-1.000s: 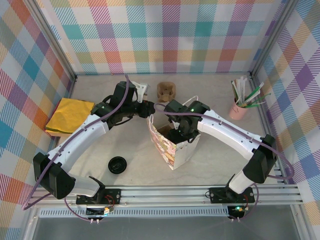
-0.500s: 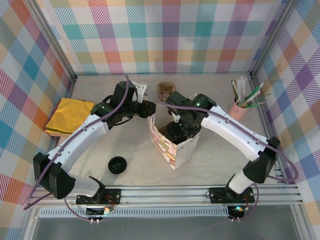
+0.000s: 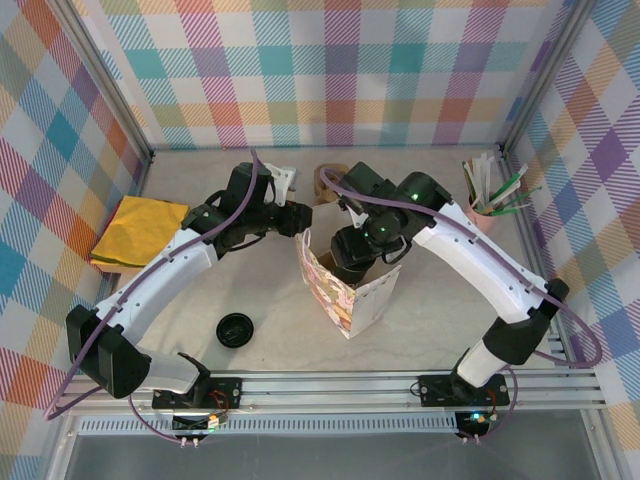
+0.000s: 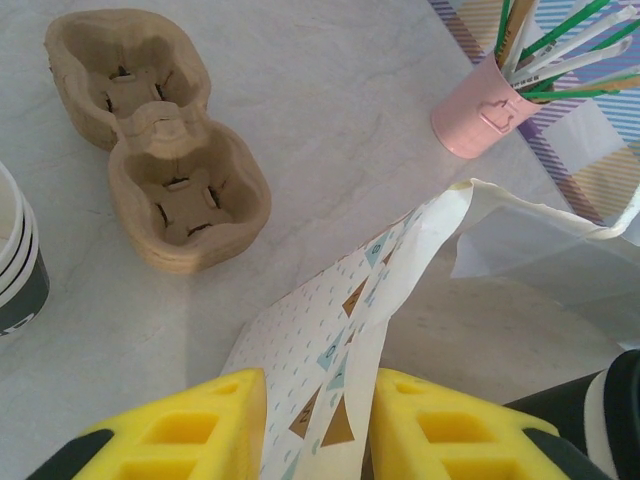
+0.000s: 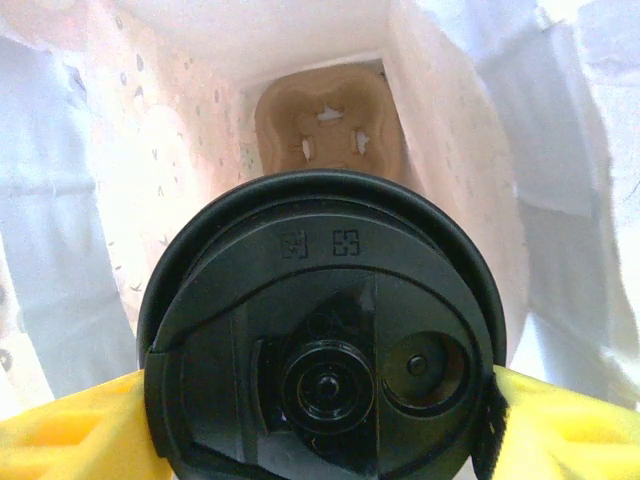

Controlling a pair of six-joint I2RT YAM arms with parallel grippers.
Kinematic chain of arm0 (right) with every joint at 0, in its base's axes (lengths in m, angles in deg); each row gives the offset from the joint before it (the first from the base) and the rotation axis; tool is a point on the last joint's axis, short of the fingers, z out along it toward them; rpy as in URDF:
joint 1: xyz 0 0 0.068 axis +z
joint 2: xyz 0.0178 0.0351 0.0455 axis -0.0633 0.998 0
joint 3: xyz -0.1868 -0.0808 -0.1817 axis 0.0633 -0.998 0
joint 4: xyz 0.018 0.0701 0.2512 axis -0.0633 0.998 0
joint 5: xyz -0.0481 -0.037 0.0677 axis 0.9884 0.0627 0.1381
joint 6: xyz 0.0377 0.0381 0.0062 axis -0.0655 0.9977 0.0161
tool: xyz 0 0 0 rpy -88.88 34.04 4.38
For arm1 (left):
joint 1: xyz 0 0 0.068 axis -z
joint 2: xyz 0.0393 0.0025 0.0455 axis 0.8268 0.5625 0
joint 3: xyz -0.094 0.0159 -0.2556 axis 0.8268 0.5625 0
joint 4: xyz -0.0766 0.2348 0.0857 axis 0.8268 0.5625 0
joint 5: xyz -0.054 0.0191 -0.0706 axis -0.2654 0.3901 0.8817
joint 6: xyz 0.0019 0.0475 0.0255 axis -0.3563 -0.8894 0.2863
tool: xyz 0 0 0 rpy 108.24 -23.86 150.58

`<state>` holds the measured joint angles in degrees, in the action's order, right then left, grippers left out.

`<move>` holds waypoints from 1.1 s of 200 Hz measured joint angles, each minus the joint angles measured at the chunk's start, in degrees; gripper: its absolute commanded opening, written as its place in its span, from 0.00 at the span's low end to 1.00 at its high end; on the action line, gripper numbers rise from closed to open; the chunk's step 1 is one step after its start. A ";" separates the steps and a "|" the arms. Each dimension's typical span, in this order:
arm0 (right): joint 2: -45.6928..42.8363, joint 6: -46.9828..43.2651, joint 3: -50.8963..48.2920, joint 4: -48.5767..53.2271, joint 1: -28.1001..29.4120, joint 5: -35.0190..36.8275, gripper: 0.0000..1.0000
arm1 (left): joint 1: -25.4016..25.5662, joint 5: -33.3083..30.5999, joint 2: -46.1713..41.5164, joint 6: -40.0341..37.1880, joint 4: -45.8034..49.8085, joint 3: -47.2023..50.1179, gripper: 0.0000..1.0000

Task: Pack the takeout coffee

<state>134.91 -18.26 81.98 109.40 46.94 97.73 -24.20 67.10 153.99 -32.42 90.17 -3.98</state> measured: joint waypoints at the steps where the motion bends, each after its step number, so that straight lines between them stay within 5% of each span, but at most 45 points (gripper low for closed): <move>1: 0.00 -0.09 0.11 0.07 0.00 0.07 0.69 | 0.00 0.00 0.00 0.00 0.00 0.00 0.32; 85: 0.74 -0.68 3.10 2.80 0.00 1.70 0.69 | 0.00 0.00 0.00 0.00 0.00 0.00 0.32; 220: 0.57 -0.20 -7.65 -1.68 0.02 -0.92 0.70 | 0.00 -0.07 0.00 0.00 0.00 0.00 0.32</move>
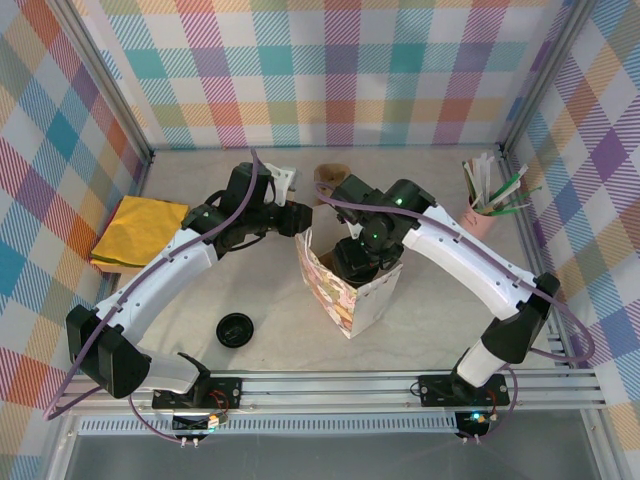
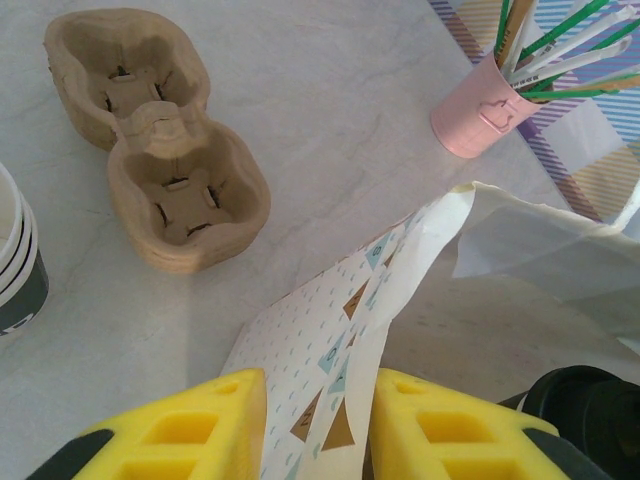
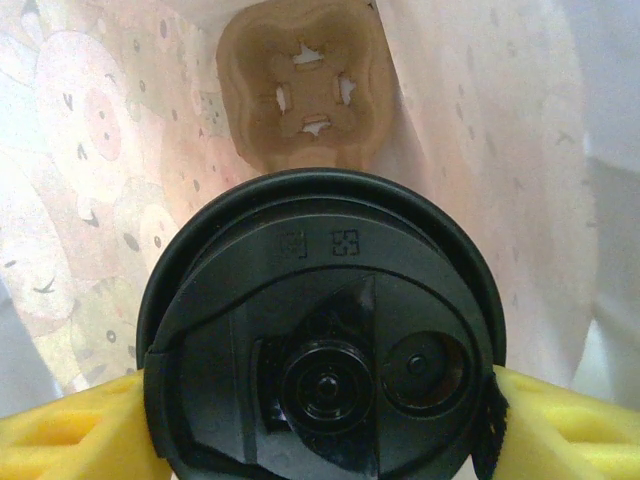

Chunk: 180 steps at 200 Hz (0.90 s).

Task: Pack the takeout coffee

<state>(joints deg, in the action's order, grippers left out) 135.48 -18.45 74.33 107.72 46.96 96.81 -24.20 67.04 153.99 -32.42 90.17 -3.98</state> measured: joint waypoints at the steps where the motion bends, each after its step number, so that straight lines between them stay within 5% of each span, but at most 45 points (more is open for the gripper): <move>1: 0.00 0.02 -0.04 -0.04 0.00 -0.02 0.70 | 0.00 0.00 0.00 0.00 0.00 0.00 0.32; 180: -0.42 0.44 -3.96 -3.56 0.11 -0.72 0.70 | 0.00 0.11 0.00 0.02 0.00 0.00 0.32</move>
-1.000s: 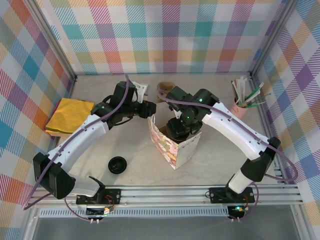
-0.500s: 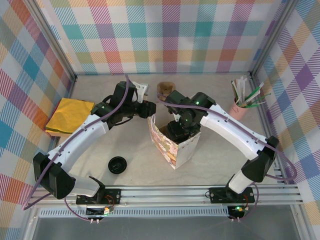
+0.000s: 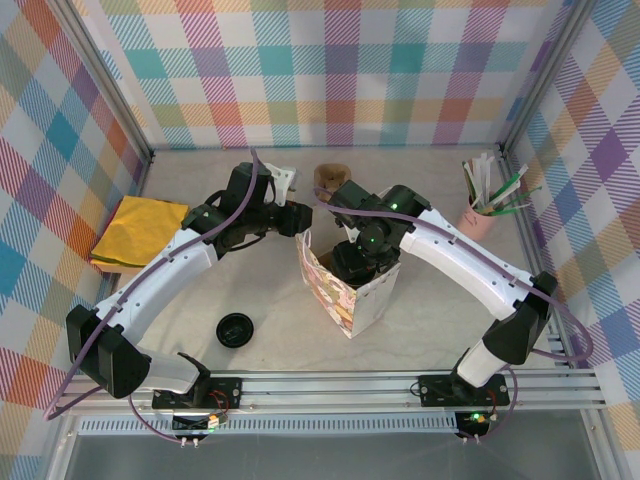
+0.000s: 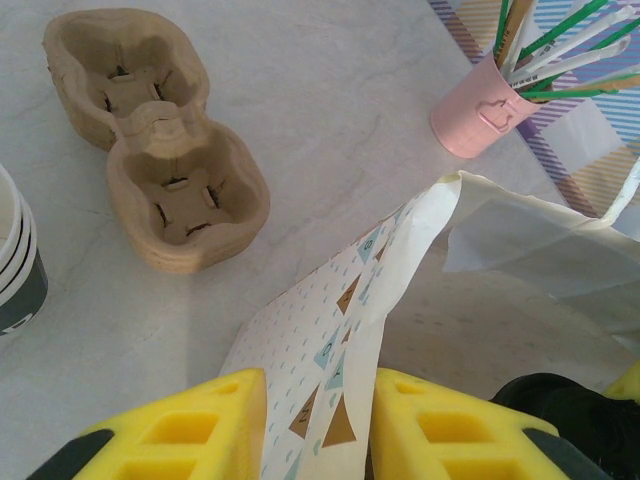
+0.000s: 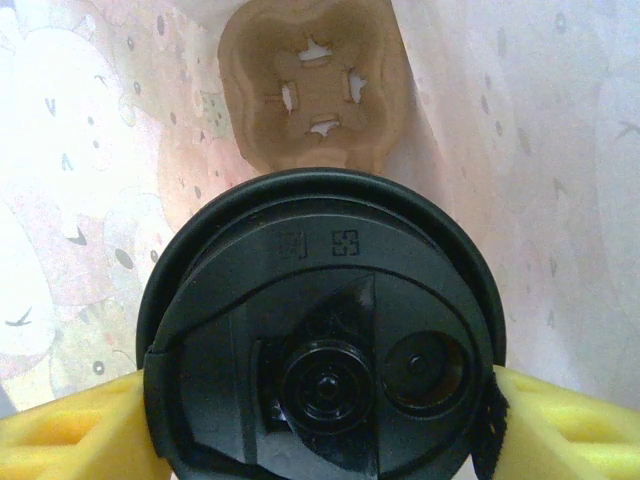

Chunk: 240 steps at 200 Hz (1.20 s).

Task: Pack the takeout coffee

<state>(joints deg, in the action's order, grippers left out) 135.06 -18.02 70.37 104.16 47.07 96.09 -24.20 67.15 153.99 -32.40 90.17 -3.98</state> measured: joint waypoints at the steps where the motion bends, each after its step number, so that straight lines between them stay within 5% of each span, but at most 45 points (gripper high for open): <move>1: 0.02 0.00 0.00 0.00 0.00 0.00 0.70 | 0.00 0.00 0.02 0.00 -0.02 0.00 0.32; 120: 4.11 -0.04 4.28 0.68 0.00 0.00 0.70 | 0.00 1.46 0.02 0.02 -0.02 0.00 0.32; 240: 0.83 0.85 -5.27 -3.37 0.00 0.02 0.70 | 0.00 0.85 0.22 0.02 0.00 0.00 0.32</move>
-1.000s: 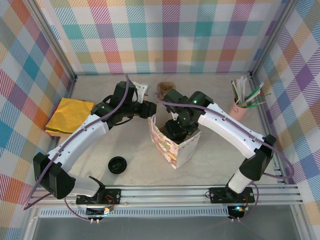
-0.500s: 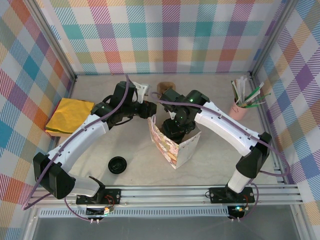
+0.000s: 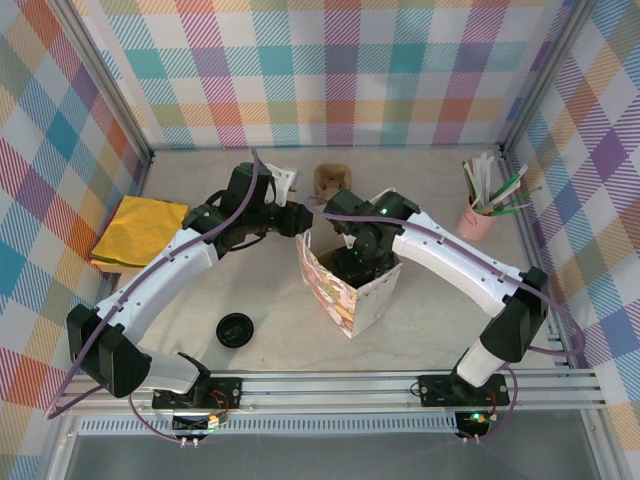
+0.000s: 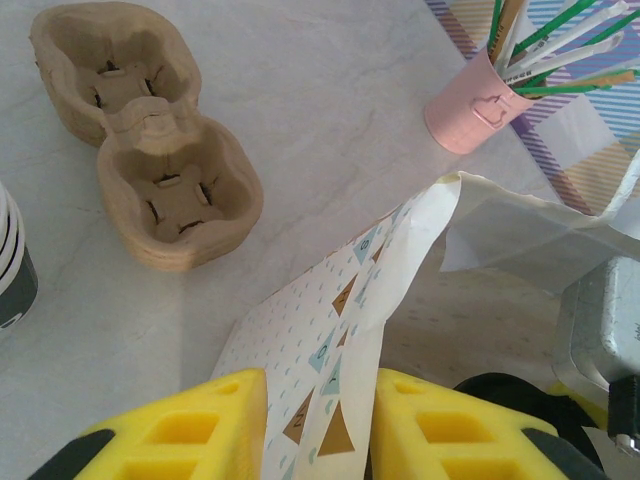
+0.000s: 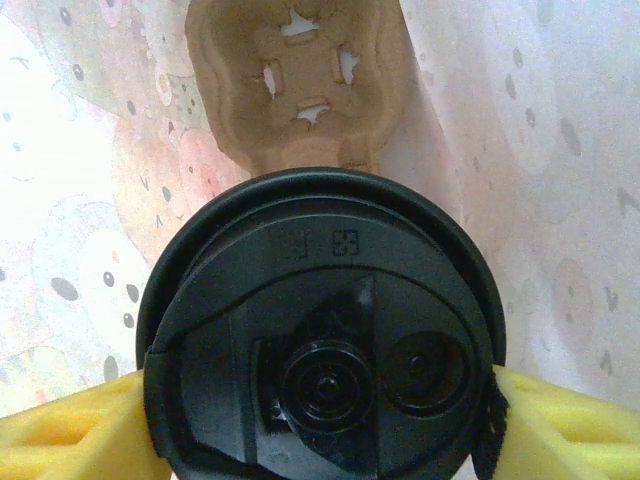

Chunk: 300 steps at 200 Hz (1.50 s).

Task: Pack the takeout coffee

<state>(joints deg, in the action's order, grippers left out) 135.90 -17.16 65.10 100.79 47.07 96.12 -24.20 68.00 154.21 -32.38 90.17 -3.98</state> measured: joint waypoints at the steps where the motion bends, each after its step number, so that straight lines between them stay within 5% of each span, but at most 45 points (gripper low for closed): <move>1: 0.00 0.00 -0.04 -0.02 0.00 0.00 0.70 | 0.00 0.00 0.00 0.00 0.00 0.00 0.32; 300: -2.64 1.33 -10.69 -5.07 0.00 -0.22 0.70 | 0.00 -0.07 0.00 -0.02 -0.02 0.00 0.32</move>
<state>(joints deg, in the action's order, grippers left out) 133.25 -15.83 54.41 95.72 47.07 95.90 -24.20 67.93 154.21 -32.40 90.14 -3.98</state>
